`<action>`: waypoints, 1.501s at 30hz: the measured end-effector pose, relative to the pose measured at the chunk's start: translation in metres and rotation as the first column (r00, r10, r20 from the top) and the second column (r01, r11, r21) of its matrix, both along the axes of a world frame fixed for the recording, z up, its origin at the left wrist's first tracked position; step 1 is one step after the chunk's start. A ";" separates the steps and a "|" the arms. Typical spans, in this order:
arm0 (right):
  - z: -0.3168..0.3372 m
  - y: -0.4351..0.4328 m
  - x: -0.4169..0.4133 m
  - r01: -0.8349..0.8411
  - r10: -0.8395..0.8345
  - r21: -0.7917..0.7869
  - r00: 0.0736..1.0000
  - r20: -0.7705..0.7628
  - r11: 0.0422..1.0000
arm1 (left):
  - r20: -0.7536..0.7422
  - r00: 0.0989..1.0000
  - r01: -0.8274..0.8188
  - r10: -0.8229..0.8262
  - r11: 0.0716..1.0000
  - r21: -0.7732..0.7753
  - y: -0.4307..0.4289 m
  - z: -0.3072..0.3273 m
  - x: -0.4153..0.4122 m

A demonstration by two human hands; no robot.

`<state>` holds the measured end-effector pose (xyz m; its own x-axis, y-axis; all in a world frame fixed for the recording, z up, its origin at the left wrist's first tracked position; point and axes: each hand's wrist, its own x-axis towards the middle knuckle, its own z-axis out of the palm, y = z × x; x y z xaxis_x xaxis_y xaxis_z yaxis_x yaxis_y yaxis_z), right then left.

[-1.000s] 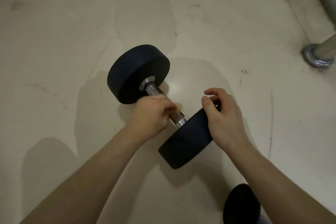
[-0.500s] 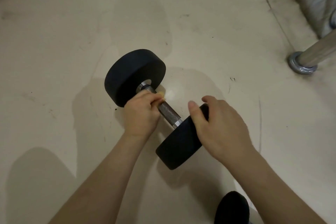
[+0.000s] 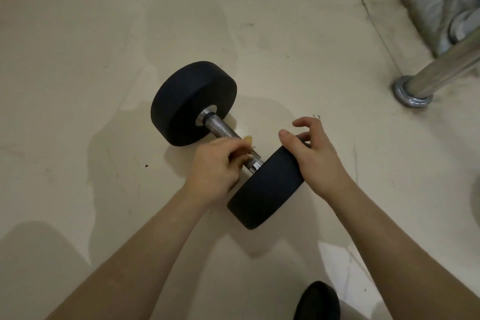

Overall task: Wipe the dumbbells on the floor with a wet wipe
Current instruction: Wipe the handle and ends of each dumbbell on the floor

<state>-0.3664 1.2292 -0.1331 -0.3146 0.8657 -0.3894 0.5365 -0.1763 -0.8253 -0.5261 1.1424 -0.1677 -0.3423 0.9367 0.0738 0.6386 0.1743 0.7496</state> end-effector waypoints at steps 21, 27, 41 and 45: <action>0.026 -0.036 -0.008 -0.348 0.040 0.389 0.787 0.616 0.853 | -0.042 0.988 -0.146 0.149 0.987 0.063 0.016 -0.007 -0.005; 0.018 -0.049 -0.003 -0.349 -0.013 0.503 0.811 0.584 0.791 | -0.254 0.959 0.145 -0.128 0.988 0.047 0.035 -0.002 -0.009; 0.010 0.011 0.016 -0.181 0.030 0.395 0.933 0.358 0.901 | -0.415 0.910 -0.059 -0.003 0.989 -0.137 0.092 0.019 -0.009; 0.005 0.006 0.015 -0.096 -0.035 0.434 0.959 0.283 0.896 | -0.266 0.900 0.112 -0.346 0.772 -0.626 0.134 0.029 0.034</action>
<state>-0.3512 1.2354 -0.1278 -0.2800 0.9589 -0.0461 0.7526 0.1895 -0.6306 -0.4926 1.2765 -0.1390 -0.1718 0.8807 -0.4414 0.9103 0.3132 0.2706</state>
